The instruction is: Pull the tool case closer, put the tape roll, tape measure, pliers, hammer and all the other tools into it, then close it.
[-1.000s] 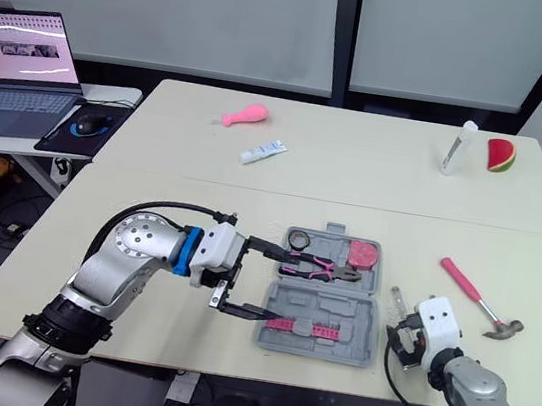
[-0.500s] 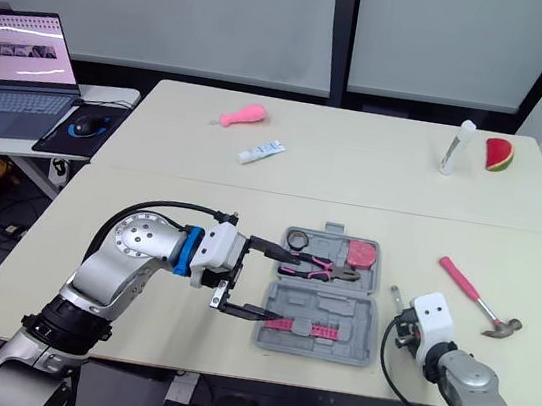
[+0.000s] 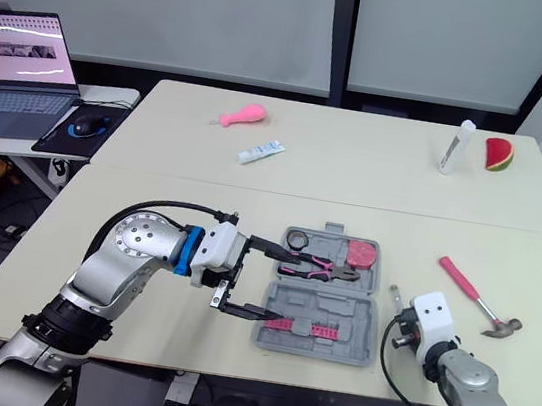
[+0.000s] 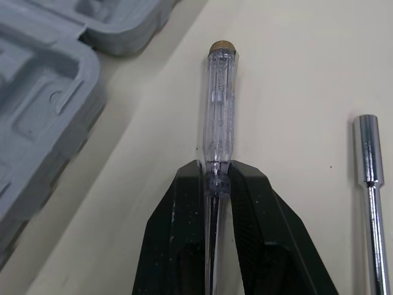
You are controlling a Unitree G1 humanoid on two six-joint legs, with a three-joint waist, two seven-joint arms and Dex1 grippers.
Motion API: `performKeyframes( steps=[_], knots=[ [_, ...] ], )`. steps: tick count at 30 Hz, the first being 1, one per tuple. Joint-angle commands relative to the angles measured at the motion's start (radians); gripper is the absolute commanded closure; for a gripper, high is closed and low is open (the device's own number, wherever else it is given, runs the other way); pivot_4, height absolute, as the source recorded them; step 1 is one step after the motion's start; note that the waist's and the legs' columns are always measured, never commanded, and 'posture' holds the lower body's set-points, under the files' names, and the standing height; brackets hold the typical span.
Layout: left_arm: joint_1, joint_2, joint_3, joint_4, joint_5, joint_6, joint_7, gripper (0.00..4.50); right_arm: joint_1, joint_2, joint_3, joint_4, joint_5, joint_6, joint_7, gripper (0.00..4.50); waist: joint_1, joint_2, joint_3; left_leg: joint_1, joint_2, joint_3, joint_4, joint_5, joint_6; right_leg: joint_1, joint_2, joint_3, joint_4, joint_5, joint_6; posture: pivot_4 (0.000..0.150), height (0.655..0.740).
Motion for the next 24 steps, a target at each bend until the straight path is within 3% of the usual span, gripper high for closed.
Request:
performKeyframes(
  steps=[1, 5, 10, 14, 24],
  knots=[
    [0.034, 0.049, 0.079, -0.04, -0.036, -0.006, -0.004, 0.0, -0.049, -0.174, 0.058, -0.173, -0.016, 0.033, 0.142, 4.15, -0.003, 0.001, 0.0, 0.0, 0.0, 0.0, 0.0, 0.0, 0.001, -0.001, 0.0, 0.0, 0.0, 0.0, 0.0, 0.15, 0.74],
    [0.1, 0.111, 0.131, -0.059, -0.057, -0.012, -0.022, 0.0, -0.212, -0.314, 0.144, -0.316, 0.057, 0.186, 0.28, 4.15, -0.011, 0.001, 0.0, 0.0, 0.002, -0.001, -0.001, -0.001, 0.002, -0.001, 0.002, -0.001, 0.0, 0.0, 0.0, 0.15, 0.74],
    [0.17, 0.161, 0.177, -0.036, -0.053, -0.049, -0.039, 0.0, -0.455, -0.396, 0.414, -0.341, -0.016, 0.249, 0.39, 4.15, 0.001, 0.0, 0.001, -0.001, 0.001, -0.002, 0.0, -0.001, 0.002, -0.001, 0.001, -0.001, -0.001, 0.0, 0.0, 0.15, 0.74],
    [0.196, 0.178, 0.2, -0.04, -0.061, -0.026, -0.02, 0.0, -0.621, -0.282, 0.6, -0.241, -0.097, 0.261, 0.377, 4.15, 0.003, -0.001, 0.001, -0.002, 0.0, -0.002, 0.0, -0.001, 0.002, -0.001, -0.001, -0.002, -0.001, 0.0, 0.0, 0.15, 0.74],
    [0.206, 0.205, 0.228, -0.052, -0.08, 0.015, -0.017, 0.0, -0.726, -0.17, 0.724, -0.139, -0.175, 0.242, 0.39, 4.15, 0.0, -0.001, 0.001, -0.002, 0.0, -0.002, 0.0, 0.001, -0.002, -0.003, -0.001, -0.001, 0.0, 0.0, 0.0, 0.15, 0.74]
  ],
)
